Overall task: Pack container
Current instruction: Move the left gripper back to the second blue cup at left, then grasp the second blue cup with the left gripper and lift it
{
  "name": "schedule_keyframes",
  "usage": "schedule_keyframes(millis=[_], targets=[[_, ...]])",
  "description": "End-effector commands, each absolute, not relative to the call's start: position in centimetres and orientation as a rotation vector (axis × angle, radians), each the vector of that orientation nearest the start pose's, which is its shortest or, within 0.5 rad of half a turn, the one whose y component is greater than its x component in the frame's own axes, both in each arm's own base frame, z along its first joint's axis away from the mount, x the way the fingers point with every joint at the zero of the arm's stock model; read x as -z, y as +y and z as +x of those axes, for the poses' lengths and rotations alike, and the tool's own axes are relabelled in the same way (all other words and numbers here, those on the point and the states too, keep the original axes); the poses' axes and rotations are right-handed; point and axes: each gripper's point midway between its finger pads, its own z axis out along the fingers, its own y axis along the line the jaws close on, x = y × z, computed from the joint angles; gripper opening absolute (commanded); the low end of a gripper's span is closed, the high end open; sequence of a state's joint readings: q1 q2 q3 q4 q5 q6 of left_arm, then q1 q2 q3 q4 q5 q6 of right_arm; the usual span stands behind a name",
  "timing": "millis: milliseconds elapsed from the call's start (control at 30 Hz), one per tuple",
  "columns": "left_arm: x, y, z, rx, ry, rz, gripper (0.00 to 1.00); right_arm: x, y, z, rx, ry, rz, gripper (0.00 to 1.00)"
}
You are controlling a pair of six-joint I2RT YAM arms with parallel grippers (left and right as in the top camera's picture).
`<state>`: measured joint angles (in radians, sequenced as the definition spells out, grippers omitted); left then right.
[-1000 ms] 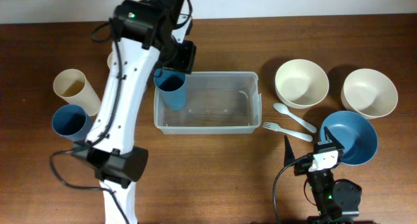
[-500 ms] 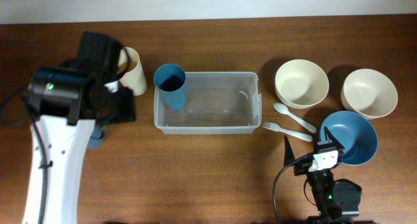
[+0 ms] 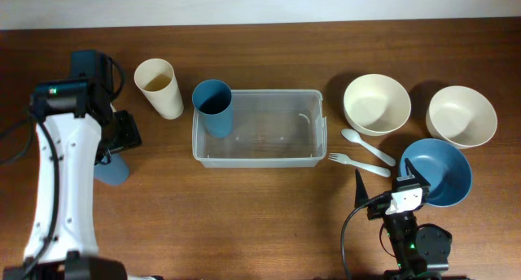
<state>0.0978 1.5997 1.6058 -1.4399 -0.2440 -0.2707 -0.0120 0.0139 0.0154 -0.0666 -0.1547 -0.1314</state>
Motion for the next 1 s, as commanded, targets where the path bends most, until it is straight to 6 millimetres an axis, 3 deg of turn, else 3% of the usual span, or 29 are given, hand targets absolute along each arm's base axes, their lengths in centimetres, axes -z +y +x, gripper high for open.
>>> schedule_keyframes(millis=[0,267,767,967], targets=[[-18.7,7.8,31.1,-0.374,2.927,-0.562,0.72,-16.0,2.3,24.4,-0.013,1.621,-0.213,0.99],[-16.1,8.8,33.3,-0.453,2.938,-0.558,0.72,-15.9,2.3,24.4,-0.014,1.622,-0.213,0.99],[-13.2,9.8,32.4,-0.54,3.046,-0.57,0.71,-15.9,2.3,24.4,-0.014,1.622,-0.213,0.99],[-11.2,9.7,31.8,-0.548,3.071,-0.575,0.58,-15.9,2.3,24.4,-0.014,1.622,-0.213,0.99]])
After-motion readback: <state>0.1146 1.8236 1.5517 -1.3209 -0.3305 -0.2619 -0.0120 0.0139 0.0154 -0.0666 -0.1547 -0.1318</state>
